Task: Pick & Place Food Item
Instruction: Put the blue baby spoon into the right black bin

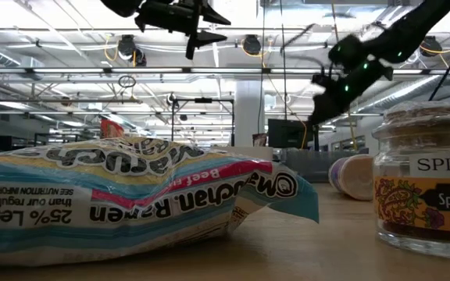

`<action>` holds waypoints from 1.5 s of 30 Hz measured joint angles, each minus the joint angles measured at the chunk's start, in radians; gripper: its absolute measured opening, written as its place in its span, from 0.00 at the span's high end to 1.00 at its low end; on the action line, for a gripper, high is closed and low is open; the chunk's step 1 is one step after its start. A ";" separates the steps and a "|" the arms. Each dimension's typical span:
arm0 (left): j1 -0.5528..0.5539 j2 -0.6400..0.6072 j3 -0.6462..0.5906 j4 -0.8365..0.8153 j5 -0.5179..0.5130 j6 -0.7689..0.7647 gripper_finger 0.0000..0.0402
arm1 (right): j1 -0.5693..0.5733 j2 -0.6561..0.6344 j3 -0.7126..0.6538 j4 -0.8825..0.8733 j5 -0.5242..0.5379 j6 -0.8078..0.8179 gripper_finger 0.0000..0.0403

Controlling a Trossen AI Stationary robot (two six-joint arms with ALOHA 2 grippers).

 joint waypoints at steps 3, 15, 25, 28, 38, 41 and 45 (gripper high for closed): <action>0.000 -0.034 0.000 -0.019 0.010 0.028 0.51 | 0.023 -0.092 0.000 -0.001 0.000 0.076 0.63; -0.010 -0.283 0.000 -0.399 0.009 0.189 0.51 | 0.205 -0.340 0.000 0.082 -0.004 0.515 0.64; -0.077 -0.485 -0.336 -0.278 0.008 0.131 0.51 | 0.506 -0.254 0.000 0.122 0.133 0.665 0.64; -0.094 -0.560 -0.495 -0.126 0.008 0.036 0.51 | 0.609 -0.191 0.000 0.188 0.253 0.690 0.64; -0.166 -0.752 -0.796 -0.026 0.009 -0.099 0.51 | 0.808 0.056 0.000 0.548 0.367 0.790 0.65; -0.192 -0.771 -0.839 -0.026 0.008 -0.104 0.51 | 0.836 0.126 0.000 0.621 0.366 0.875 0.65; -0.222 -0.772 -0.866 -0.027 -0.025 -0.109 0.51 | 0.859 0.204 0.000 0.729 0.367 0.974 0.65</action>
